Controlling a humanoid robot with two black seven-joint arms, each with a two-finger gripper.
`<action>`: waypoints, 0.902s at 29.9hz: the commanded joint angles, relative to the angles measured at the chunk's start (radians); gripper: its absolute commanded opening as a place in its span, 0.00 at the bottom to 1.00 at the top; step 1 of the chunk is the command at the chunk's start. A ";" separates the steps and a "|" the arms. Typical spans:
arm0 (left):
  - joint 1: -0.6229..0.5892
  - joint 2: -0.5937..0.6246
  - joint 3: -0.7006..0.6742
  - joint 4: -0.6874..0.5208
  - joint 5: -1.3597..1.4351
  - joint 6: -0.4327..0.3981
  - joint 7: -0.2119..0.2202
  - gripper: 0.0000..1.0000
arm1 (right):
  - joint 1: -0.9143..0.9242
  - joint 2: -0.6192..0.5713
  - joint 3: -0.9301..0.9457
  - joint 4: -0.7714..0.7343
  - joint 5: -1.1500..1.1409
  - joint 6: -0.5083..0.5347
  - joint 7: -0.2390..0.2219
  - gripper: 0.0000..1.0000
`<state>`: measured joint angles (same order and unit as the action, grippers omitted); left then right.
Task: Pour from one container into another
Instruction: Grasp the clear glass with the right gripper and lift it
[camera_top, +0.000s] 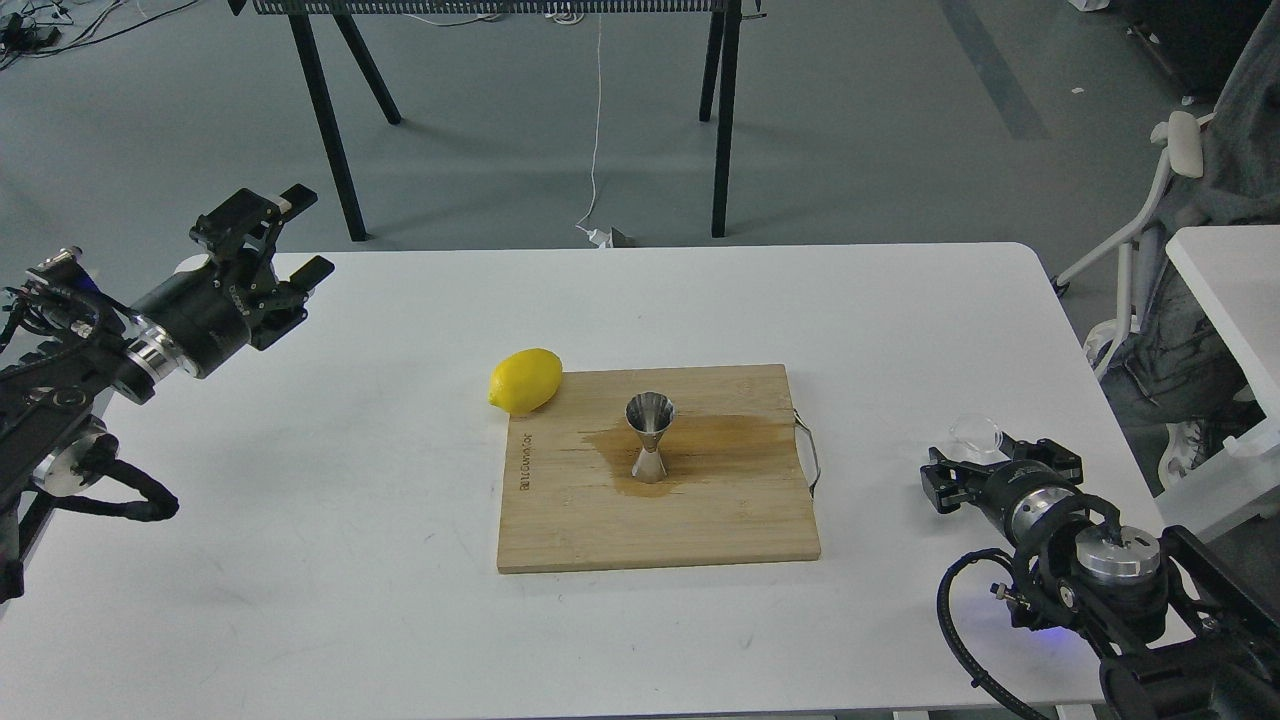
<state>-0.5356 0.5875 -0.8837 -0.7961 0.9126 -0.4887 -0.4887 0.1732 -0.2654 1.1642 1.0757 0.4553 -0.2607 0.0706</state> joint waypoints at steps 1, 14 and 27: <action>0.000 0.000 -0.001 0.000 -0.001 0.000 0.000 0.97 | 0.000 0.000 0.000 0.000 -0.001 0.003 0.000 0.70; 0.000 -0.002 -0.001 0.014 -0.001 0.000 0.000 0.98 | 0.003 0.000 0.000 0.000 -0.021 0.020 0.001 0.58; -0.001 -0.011 -0.001 0.028 -0.001 0.000 0.000 0.98 | 0.003 0.002 0.000 0.000 -0.023 0.024 0.000 0.51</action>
<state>-0.5357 0.5799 -0.8849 -0.7688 0.9110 -0.4887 -0.4887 0.1765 -0.2638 1.1642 1.0757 0.4327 -0.2360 0.0720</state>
